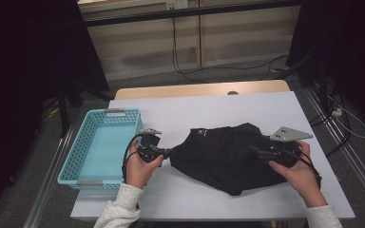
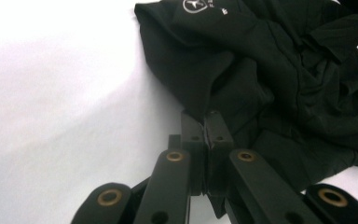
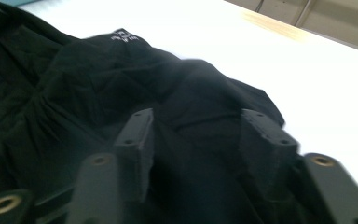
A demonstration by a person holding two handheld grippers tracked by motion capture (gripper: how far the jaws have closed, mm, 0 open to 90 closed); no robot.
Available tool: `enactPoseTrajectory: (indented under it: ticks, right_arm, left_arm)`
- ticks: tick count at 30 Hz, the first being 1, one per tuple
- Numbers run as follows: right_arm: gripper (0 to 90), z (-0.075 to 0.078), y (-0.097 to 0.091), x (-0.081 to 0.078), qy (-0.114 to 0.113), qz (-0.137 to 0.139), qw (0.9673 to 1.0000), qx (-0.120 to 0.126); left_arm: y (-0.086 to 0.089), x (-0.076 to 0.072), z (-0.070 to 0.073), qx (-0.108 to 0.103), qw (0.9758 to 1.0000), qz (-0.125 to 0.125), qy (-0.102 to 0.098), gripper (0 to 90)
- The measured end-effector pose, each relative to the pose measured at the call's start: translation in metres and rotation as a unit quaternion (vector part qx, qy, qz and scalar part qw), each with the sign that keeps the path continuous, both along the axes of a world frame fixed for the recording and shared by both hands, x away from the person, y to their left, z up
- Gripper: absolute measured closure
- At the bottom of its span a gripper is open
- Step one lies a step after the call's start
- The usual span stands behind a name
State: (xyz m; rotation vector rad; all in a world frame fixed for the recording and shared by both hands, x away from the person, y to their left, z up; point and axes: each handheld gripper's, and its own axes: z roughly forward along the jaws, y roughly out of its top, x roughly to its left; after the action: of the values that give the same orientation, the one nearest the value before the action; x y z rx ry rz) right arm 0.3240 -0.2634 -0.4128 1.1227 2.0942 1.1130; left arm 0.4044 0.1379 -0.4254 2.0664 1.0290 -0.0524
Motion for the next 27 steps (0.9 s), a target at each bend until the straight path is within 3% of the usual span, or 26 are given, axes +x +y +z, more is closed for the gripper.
enactPoseTrajectory:
  ticks: [3, 10, 18, 20, 23, 27]
  right_arm:
    - [35.7, -0.001, 0.007, 0.003, 0.005, 0.001, 0.9999, 0.010]
    - [31.2, -0.007, 0.020, 0.011, 0.014, 0.012, 0.9998, 0.010]
    - [24.3, -0.011, 0.024, 0.037, 0.016, -0.013, 0.9998, 0.001]
    - [22.6, -0.016, 0.029, 0.055, 0.030, -0.022, 0.9991, -0.022]
    - [20.9, -0.020, 0.028, 0.066, 0.034, -0.033, 0.9983, -0.034]
    - [23.9, -0.034, 0.026, 0.079, 0.068, -0.045, 0.9961, -0.035]
  left_arm:
    - [0.000, -0.001, 0.000, 0.001, 1.0000, 0.001, 0.001, 89.7]
    - [0.003, -0.004, 0.008, 0.003, 1.0000, 0.004, -0.007, 89.9]
    - [0.009, -0.002, 0.008, 0.003, 0.9999, 0.009, 0.000, 89.8]
    - [0.006, -0.001, 0.004, 0.007, 1.0000, 0.006, 0.002, 89.8]
    - [0.004, -0.002, 0.003, 0.011, 0.9999, 0.002, 0.004, 89.8]
    - [0.001, -0.002, -0.001, 0.013, 0.9999, 0.000, 0.004, 89.6]
